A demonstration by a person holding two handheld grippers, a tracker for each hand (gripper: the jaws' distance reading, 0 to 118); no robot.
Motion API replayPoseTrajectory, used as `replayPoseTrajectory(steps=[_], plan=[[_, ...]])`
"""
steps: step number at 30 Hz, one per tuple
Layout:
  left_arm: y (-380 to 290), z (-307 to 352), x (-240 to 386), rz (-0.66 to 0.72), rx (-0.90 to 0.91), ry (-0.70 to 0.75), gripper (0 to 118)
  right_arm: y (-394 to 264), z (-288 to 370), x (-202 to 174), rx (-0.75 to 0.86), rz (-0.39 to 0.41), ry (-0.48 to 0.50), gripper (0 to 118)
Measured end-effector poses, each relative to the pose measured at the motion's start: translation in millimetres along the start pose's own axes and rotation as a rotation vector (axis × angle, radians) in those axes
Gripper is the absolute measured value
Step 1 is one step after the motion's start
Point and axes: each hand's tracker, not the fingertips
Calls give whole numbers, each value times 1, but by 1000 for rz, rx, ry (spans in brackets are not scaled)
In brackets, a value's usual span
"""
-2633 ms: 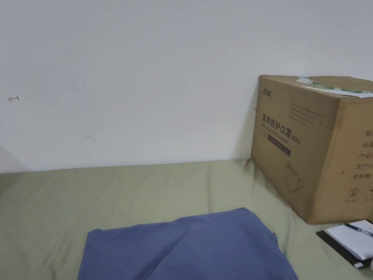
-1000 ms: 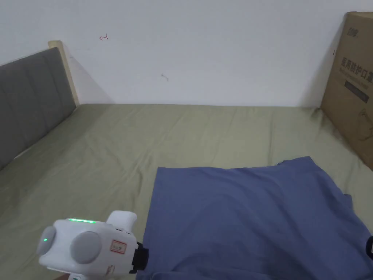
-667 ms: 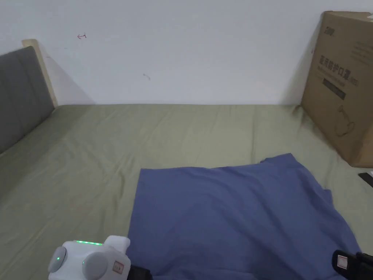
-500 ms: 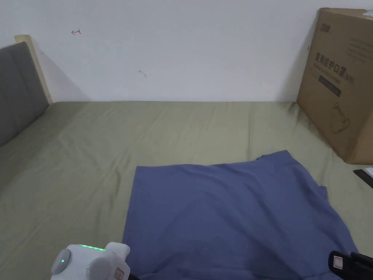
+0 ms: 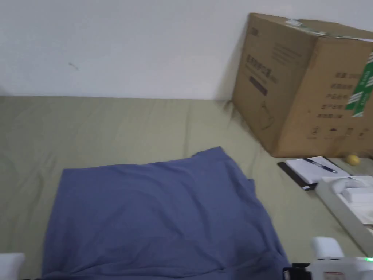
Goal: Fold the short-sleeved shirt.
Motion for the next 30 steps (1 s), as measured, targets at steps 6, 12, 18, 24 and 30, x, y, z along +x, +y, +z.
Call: replayPoseTrajectory(steps=[6, 12, 18, 24, 30], plan=[[-4, 4, 9, 40, 4, -6, 4, -16, -50, 28, -142, -36, -50, 107], [-11, 1, 15, 19, -25, 31, 4, -21, -53, 11, -134, 49, -136, 58], [-14, 7, 14, 52, -23, 21, 4, -27, -22, 7, -68, 72, -76, 3], [-22, 29, 7, 74, -57, -4, 4, -38, 25, 12, -43, -5, -14, 3], [-19, 51, 4, 67, -66, -7, 4, -41, 61, 2, -70, -3, -3, 3]])
